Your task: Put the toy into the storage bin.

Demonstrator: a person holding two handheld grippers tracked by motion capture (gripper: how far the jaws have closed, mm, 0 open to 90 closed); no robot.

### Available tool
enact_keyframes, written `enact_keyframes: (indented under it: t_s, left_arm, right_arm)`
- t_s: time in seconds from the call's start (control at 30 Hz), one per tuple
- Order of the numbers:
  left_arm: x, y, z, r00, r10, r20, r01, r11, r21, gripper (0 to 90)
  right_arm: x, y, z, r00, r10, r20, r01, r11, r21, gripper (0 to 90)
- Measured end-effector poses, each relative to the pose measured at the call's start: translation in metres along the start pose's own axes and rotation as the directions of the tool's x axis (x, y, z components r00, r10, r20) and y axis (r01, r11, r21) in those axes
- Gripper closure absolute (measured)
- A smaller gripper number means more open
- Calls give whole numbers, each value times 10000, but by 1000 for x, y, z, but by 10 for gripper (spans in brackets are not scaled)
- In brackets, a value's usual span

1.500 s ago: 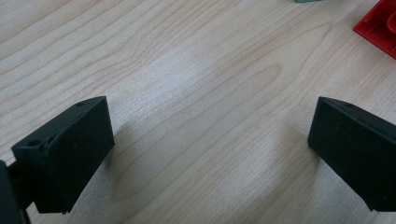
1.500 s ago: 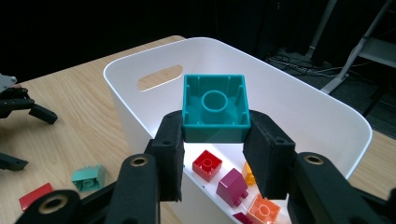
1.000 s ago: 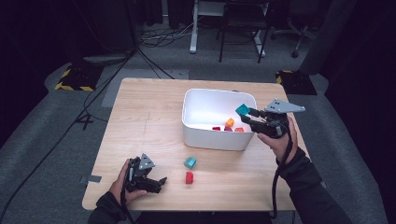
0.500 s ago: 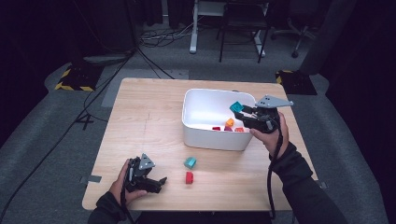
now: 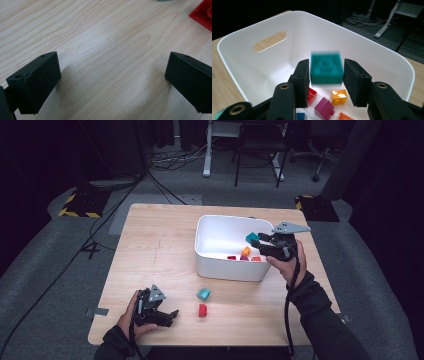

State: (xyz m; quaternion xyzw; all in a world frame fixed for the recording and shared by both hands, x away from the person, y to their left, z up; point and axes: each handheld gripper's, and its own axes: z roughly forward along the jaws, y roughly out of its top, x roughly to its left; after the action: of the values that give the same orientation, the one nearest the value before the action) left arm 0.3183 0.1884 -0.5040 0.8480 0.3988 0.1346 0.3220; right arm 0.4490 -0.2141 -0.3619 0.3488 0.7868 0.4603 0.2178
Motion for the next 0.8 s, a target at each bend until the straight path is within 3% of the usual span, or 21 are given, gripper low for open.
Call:
enact_keyframes:
  t_s: [0.43, 0.5, 0.63, 0.8]
  left_arm:
    - [0, 0, 0, 10000, 21, 18, -21, 10000, 6, 5]
    - [0, 0, 0, 10000, 14, 9, -14, 10000, -1, 5]
    - [0, 0, 0, 10000, 14, -7, -14, 10000, 5, 5]
    - [0, 0, 0, 10000, 11, -16, -11, 10000, -7, 5]
  right_arm:
    - [5, -3, -11, 9997, -166, -167, 161, 9995, -273, 495]
    - [8, -3, -17, 9985, -268, -478, 246, 9986, -459, 478]
    - [20, 0, -29, 9956, -649, -680, 602, 9958, -696, 446]
    - [40, -2, -43, 9796, -993, -1747, 801, 9903, -1138, 411]
